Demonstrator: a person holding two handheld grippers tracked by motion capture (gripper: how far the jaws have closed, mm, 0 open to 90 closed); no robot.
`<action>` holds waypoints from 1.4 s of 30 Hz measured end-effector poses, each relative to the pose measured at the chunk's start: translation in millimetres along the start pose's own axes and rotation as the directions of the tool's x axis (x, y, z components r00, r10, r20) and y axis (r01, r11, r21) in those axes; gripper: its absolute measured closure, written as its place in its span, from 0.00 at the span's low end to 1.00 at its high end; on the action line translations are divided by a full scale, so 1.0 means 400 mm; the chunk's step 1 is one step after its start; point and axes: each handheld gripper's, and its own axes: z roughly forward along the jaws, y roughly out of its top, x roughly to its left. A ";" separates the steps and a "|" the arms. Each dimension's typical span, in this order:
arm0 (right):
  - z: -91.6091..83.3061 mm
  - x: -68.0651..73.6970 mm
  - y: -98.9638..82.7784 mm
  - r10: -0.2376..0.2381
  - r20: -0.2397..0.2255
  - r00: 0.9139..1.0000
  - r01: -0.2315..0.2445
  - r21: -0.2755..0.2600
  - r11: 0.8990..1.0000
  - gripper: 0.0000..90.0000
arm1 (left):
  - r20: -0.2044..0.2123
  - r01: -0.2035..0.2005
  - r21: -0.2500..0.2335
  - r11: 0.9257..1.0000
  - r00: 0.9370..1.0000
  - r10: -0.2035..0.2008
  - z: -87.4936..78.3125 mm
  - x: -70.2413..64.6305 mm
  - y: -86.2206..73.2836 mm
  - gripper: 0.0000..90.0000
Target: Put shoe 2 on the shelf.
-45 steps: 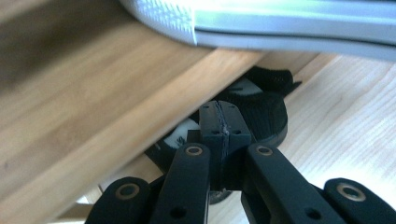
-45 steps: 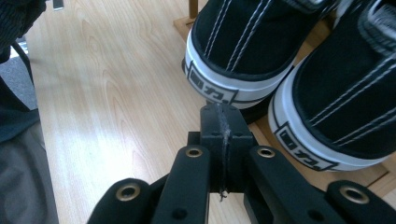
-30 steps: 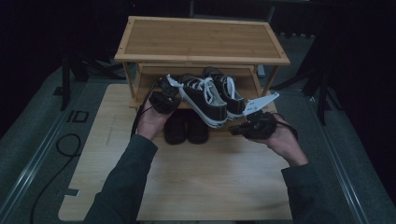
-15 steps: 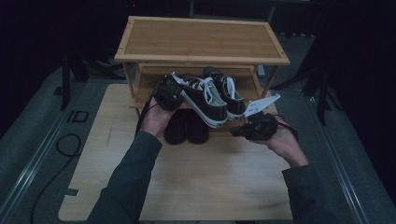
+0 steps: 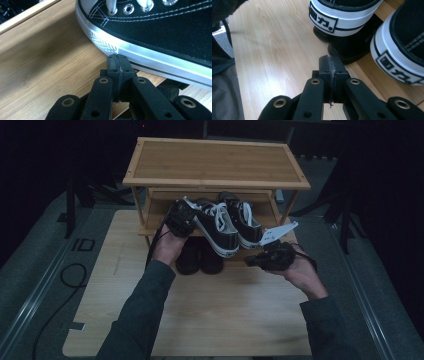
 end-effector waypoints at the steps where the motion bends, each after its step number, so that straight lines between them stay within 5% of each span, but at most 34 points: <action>1: 0.000 0.000 0.000 0.000 0.000 1.000 0.000 0.000 1.000 0.99 | 0.000 0.000 0.000 1.000 1.000 0.000 0.000 0.000 0.000 1.00; 10: 0.019 0.020 0.032 -0.036 -0.037 0.999 0.034 -0.052 0.998 0.99 | 0.019 0.028 -0.001 1.000 0.999 -0.028 -0.002 0.018 -0.014 1.00; 18: 0.036 0.018 0.046 -0.028 -0.020 0.999 0.027 -0.056 0.998 0.99 | 0.024 0.042 0.001 0.999 0.999 -0.042 -0.015 0.044 -0.034 1.00; 29: 0.044 0.020 0.048 -0.029 -0.027 0.999 0.028 -0.066 0.997 1.00 | -0.020 0.027 0.014 1.000 0.999 -0.026 -0.027 0.066 -0.052 1.00; 42: 0.077 0.034 0.069 -0.055 -0.058 0.997 0.050 -0.076 0.996 1.00 | -0.027 0.032 -0.004 0.999 0.999 -0.032 -0.026 0.062 -0.058 1.00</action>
